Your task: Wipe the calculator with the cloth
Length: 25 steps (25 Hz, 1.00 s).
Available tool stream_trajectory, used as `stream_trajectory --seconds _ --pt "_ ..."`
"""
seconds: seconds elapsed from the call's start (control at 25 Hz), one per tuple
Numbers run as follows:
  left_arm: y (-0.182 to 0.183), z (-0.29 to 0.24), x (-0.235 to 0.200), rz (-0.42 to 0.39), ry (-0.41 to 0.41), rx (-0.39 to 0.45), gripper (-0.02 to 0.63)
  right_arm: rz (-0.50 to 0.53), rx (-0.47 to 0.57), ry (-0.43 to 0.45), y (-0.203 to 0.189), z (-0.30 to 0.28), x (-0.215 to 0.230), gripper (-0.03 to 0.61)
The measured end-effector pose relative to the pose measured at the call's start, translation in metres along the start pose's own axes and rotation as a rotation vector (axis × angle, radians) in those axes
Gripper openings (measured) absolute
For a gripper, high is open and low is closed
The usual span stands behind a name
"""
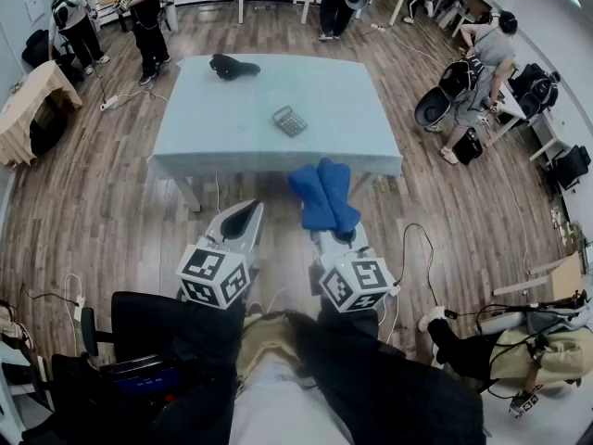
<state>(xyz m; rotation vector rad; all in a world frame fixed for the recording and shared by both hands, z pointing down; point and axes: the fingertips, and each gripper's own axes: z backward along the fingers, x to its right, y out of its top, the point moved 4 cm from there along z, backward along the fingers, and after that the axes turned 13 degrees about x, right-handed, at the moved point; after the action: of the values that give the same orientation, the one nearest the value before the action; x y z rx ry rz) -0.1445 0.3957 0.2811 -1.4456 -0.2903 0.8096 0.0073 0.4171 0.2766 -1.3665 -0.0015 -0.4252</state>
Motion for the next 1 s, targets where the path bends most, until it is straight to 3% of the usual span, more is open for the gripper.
stream_trajectory --seconds 0.76,1.0 --pt "-0.029 0.004 -0.002 0.032 -0.04 -0.053 -0.001 -0.04 -0.007 -0.061 -0.023 0.022 0.003 0.063" --pt "-0.028 0.0 -0.043 0.054 -0.014 -0.083 0.0 -0.042 -0.05 -0.069 -0.038 -0.008 -0.005 0.063"
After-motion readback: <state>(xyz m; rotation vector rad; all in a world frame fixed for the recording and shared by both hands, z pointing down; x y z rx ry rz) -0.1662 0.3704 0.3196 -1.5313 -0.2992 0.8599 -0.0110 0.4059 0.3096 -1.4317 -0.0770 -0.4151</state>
